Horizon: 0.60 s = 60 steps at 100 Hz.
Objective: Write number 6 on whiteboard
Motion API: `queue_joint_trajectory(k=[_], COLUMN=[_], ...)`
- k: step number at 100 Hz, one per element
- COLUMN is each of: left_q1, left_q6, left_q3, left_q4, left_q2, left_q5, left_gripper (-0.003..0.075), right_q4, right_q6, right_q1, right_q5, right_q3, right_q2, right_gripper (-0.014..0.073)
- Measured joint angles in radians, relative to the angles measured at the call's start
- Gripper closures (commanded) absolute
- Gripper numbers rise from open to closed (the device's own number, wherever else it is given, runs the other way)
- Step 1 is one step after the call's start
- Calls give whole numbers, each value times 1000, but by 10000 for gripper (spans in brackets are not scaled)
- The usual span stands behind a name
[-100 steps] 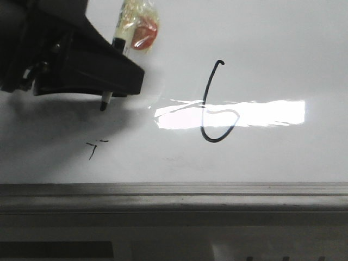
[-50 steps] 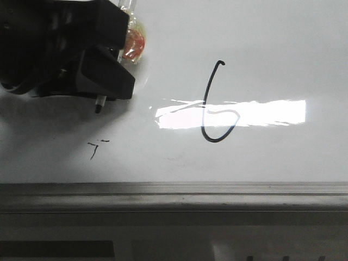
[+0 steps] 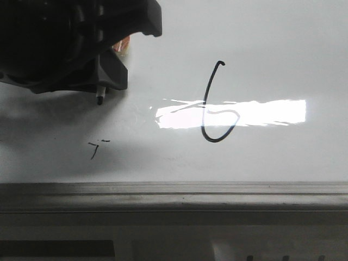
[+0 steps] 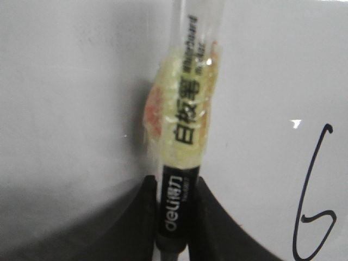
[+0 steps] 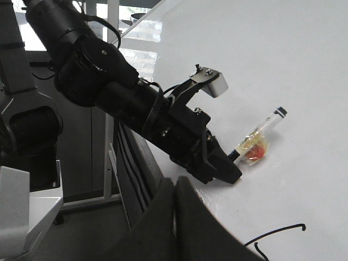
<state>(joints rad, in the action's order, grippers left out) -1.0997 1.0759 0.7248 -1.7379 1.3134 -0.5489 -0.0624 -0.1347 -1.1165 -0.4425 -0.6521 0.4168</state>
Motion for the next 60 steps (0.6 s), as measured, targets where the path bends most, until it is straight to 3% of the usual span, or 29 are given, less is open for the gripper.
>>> queue_joint_trajectory(k=[60], left_q1=[-8], left_q6=[27], left_q3=[-13], left_q4=[53], left_q2=[37], left_q5=[-13], left_gripper=[741], right_q4=[0], right_q6=[0], right_q1=[0], right_q5=[-2], right_q3=[0], right_q2=[0], right_gripper=[659])
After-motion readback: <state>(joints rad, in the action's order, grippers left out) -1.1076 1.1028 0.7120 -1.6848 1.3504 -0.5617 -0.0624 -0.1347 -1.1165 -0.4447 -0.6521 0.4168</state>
